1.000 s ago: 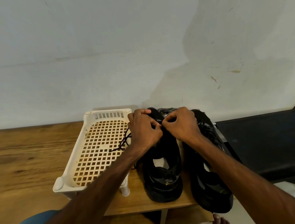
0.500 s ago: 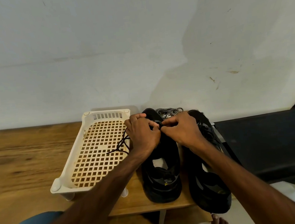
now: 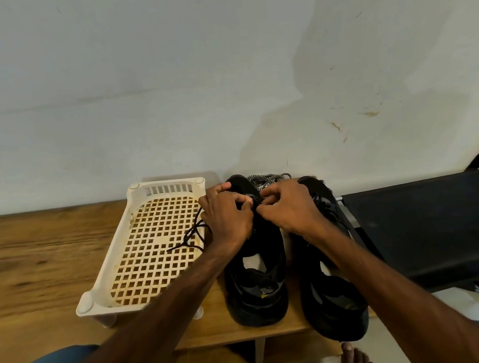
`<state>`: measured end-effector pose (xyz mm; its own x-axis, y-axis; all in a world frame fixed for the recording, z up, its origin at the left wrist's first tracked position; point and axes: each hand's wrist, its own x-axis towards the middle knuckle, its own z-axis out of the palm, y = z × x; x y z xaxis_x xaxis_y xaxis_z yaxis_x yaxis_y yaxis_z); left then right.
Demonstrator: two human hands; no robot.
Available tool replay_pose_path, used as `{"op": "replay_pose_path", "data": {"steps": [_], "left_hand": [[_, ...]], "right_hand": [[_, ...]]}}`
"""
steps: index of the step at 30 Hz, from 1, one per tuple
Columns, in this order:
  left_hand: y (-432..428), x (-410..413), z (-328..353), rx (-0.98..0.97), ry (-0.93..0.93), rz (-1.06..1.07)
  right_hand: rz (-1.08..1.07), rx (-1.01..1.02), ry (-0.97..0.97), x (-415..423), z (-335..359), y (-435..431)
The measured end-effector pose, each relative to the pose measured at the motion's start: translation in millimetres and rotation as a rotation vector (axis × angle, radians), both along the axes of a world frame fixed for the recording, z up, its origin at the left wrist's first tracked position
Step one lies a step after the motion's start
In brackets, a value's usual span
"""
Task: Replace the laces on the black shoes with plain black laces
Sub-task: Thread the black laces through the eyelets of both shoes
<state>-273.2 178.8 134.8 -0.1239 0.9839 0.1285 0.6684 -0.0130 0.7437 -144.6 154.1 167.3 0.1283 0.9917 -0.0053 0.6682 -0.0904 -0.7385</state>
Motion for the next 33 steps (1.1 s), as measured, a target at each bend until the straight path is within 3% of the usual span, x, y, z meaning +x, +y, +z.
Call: {"op": "replay_pose_path", "data": {"steps": [4, 10, 17, 26, 28, 29, 33], "left_hand": [[4, -5, 5, -0.070, -0.071, -0.014], [2, 0, 3, 0.000, 0.015, 0.079], [4, -3, -3, -0.003, -0.110, 0.097], [1, -10, 0, 0.053, 0.072, -0.013], [1, -10, 1, 0.056, 0.133, -0.007], [1, -10, 1, 0.057, 0.141, -0.001], [2, -10, 2, 0.069, 0.094, 0.011]], "right_hand": [[-0.004, -0.002, 0.000, -2, 1, 1], [0.011, -0.006, -0.007, -3, 2, 1], [0.008, 0.047, 0.032, 1, -1, 11], [-0.035, 0.145, -0.014, -2, -3, 24], [-0.109, 0.167, 0.136, 0, 6, 27], [-0.143, 0.154, 0.314, 3, 12, 30], [-0.070, 0.043, 1.324, 26, 42, 28]]}}
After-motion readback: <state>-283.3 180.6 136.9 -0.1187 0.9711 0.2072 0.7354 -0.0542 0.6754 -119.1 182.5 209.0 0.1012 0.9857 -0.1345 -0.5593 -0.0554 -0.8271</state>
